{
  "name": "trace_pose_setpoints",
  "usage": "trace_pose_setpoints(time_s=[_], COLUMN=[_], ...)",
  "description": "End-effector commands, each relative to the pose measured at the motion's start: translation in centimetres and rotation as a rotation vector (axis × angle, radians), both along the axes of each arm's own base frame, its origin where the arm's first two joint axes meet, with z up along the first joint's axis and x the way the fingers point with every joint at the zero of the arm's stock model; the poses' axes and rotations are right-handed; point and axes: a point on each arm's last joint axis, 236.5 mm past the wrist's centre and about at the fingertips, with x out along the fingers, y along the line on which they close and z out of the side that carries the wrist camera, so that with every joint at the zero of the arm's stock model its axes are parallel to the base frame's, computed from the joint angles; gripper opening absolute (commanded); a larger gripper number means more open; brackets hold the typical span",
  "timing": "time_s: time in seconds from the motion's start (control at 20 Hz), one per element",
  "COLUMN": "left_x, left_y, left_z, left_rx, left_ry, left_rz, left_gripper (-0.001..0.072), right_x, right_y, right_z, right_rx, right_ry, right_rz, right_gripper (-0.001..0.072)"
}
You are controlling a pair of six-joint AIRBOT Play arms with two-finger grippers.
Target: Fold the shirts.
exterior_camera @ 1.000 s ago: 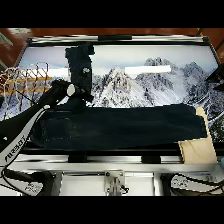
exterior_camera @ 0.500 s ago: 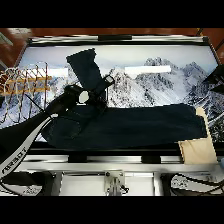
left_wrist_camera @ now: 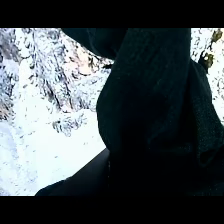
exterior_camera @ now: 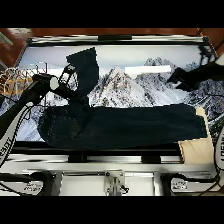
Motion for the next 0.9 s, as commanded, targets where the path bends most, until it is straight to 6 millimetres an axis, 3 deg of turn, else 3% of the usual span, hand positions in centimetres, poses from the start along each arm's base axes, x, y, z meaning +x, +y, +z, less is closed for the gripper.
trace_pose_setpoints(time_s=[0.0,0.15,0.4,0.6,0.85], left_x=[-0.2,-0.6,-1.6,-4.7,-9.7], left_y=[0.5,-1.0,-4.0,-7.9,-11.7], left_z=[0.0,0.6,3.4,5.9,6.1], left_rx=[-0.008,-0.01,-0.024,-0.029,-0.003], left_ry=[0.015,0.002,-0.053,-0.06,0.012], left_rz=[0.004,-0.031,-0.107,-0.211,-0.337], left_gripper=[0.008,0.008,0.008,0.008,0.0079], right_x=[3.0,4.6,4.3,3.8,2.2], right_y=[9.4,15.7,21.7,24.6,27.9], right_z=[-2.1,-3.0,-5.8,-6.5,-6.7], right_rx=[0.16,0.313,0.365,0.376,0.387], right_ry=[-0.037,-0.055,0.009,0.019,0.037], right_rz=[0.065,0.068,0.034,0.035,0.07], right_gripper=[0.0636,0.0635,0.0635,0.0635,0.0635])
